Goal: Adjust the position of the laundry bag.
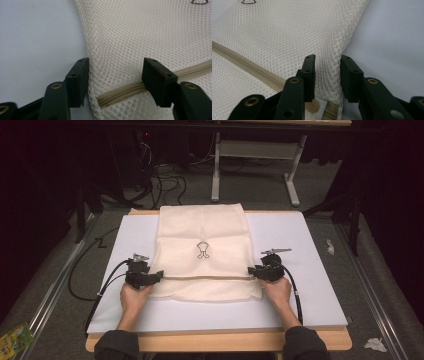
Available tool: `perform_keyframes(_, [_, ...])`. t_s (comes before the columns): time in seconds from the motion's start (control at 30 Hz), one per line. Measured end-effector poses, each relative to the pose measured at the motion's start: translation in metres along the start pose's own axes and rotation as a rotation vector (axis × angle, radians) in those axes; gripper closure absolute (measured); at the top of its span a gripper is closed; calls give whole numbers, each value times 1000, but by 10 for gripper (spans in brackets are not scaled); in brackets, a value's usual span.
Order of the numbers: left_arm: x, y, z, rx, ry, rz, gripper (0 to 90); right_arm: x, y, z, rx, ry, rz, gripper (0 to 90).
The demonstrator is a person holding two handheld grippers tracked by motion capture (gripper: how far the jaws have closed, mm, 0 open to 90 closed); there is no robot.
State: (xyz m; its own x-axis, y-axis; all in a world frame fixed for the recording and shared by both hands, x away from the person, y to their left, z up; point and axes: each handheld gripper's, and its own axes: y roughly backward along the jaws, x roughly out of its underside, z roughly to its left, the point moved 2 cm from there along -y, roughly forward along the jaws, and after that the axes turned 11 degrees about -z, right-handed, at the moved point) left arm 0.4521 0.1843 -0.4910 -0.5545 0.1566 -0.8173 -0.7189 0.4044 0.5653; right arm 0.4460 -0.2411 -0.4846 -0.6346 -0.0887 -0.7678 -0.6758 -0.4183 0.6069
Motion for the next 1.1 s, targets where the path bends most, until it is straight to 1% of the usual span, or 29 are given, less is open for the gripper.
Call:
perform_keyframes(0.03, [0, 0, 0, 0, 0, 0, 456, 0, 0, 0, 3, 6, 1, 733])
perform_keyframes(0.07, [0, 0, -1, -1, -12, 2, 456, 0, 0, 0, 3, 6, 1, 733])
perform_keyframes(0.1, [-1, 0, -2, 4, -16, 6, 523, 0, -1, 0, 2, 14, 6, 788])
perform_keyframes(0.17, [-2, -1, -3, 16, -22, 10, 600, 0, -1, 0, -5, 18, 11, 828])
perform_keyframes(0.2, [-2, -1, -3, 22, -26, 10, 600, 0, -1, 0, -5, 18, 11, 828])
perform_keyframes(0.23, [-3, -1, -4, 17, -45, 16, 648, -1, -1, 1, -8, 27, 11, 841])
perform_keyframes(0.27, [-3, -2, -4, 15, -51, 16, 703, -1, -1, 2, -5, 36, 9, 852])
perform_keyframes(0.33, [-4, -1, -2, 11, -48, 12, 813, -2, 0, 3, -5, 47, 7, 865])
perform_keyframes(0.4, [-5, 0, -2, 18, -48, 9, 841, -2, 2, 3, -12, 53, 1, 871])
perform_keyframes(0.53, [-5, 1, -3, 19, -53, -11, 852, -3, 4, 4, -13, 66, -5, 875])
perform_keyframes(0.6, [-6, 3, -3, 27, -54, -18, 855, -3, 5, 4, -16, 72, -12, 876])
perform_keyframes(0.7, [-6, 4, -4, 35, -48, -28, 857, -4, 7, 3, -18, 75, -17, 877])
perform_keyframes(1.1, [-7, 6, -11, 63, -48, -42, 856, -4, 18, -1, -15, 78, -29, 879])
